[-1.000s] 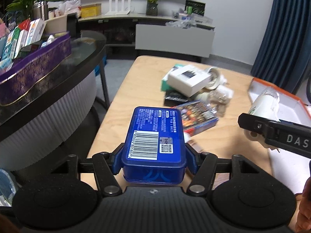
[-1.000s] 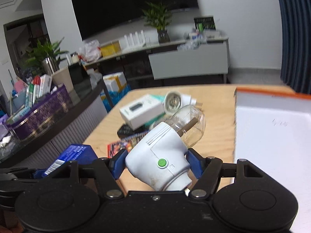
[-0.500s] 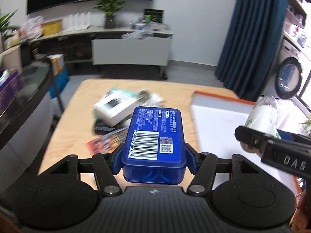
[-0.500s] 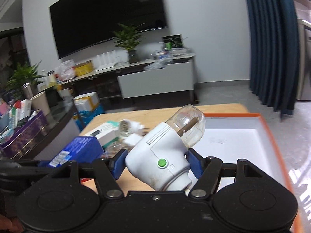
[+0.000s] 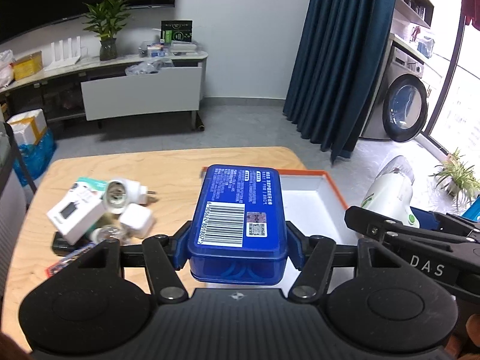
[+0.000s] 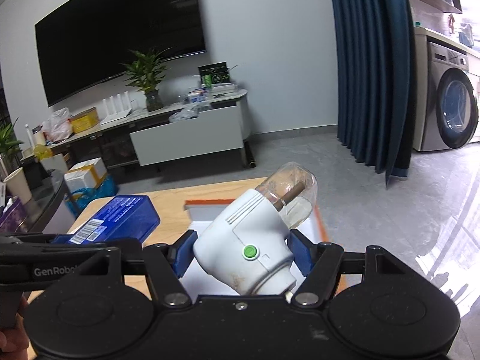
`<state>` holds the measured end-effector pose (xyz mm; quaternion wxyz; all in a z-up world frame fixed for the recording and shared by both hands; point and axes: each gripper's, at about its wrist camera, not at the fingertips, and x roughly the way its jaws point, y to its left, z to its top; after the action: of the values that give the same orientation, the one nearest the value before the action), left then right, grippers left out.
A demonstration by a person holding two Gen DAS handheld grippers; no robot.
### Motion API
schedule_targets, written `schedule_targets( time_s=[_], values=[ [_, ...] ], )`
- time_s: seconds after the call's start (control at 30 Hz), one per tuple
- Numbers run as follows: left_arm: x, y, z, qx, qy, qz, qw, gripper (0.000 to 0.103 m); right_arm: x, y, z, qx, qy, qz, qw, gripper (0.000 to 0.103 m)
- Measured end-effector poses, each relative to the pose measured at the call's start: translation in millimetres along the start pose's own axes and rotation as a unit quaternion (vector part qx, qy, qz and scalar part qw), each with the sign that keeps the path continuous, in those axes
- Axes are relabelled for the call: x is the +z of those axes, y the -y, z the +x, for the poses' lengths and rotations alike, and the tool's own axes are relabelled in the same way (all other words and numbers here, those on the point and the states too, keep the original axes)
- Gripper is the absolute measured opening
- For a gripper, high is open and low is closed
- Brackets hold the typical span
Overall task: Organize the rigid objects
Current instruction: 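Carry the blue tin and white freshener over the open white box with both tools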
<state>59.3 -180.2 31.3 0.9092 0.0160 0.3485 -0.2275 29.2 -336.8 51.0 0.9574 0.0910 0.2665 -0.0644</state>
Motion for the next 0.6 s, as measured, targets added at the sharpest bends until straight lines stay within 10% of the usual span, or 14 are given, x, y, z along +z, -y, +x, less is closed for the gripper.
schedule_targets(
  time_s=[0.6],
  values=[
    [5.6, 12.6, 19.3, 0.009, -0.015, 0.032, 0.9993, 0.063, -3.2, 30.0, 40.0, 0.013, -0.021, 0.012, 1.000, 0.079]
  ],
)
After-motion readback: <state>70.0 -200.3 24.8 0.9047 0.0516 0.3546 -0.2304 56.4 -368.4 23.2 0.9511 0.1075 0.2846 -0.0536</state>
